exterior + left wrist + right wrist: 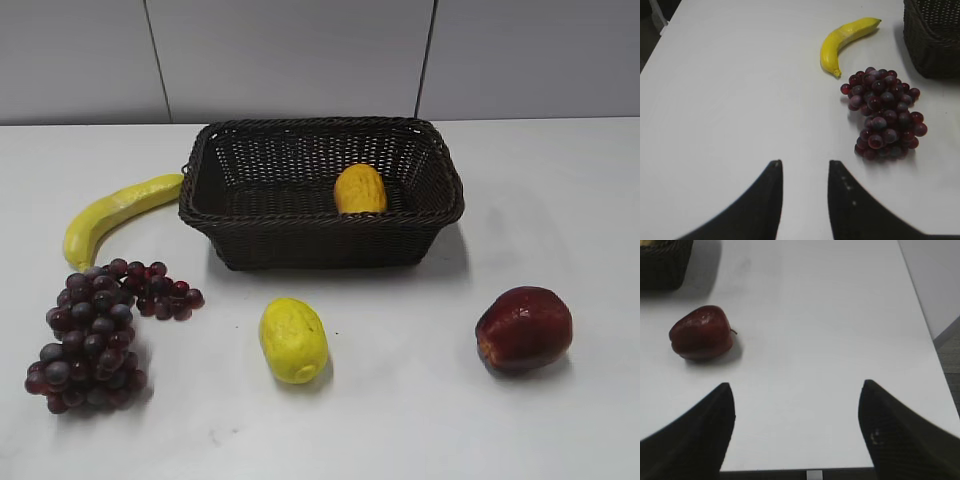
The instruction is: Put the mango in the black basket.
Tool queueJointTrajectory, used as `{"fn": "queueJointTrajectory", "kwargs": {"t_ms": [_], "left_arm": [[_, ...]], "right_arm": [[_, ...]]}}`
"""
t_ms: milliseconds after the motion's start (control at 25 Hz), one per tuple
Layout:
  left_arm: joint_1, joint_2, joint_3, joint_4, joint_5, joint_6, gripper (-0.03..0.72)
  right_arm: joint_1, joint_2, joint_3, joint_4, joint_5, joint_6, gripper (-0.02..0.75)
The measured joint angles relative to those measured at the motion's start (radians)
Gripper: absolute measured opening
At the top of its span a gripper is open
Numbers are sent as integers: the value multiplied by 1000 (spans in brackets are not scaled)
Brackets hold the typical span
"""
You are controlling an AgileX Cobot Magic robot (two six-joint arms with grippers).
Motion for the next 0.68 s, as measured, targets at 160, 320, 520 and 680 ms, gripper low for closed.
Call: {"fn": "queueJointTrajectory", "kwargs": {"t_ms": [160,320,520,680], "left_arm": [[0,0,0,0,0,0,230],[0,0,0,0,0,0,230],[0,0,0,0,0,0,230],[0,0,0,0,0,0,230]], "right_arm": [[-39,-79,0,0,0,0,592],[-40,-105,0,-2,0,0,592],[-40,-105,0,-2,0,-1,591],[-40,-105,0,-2,0,-1,591]]}}
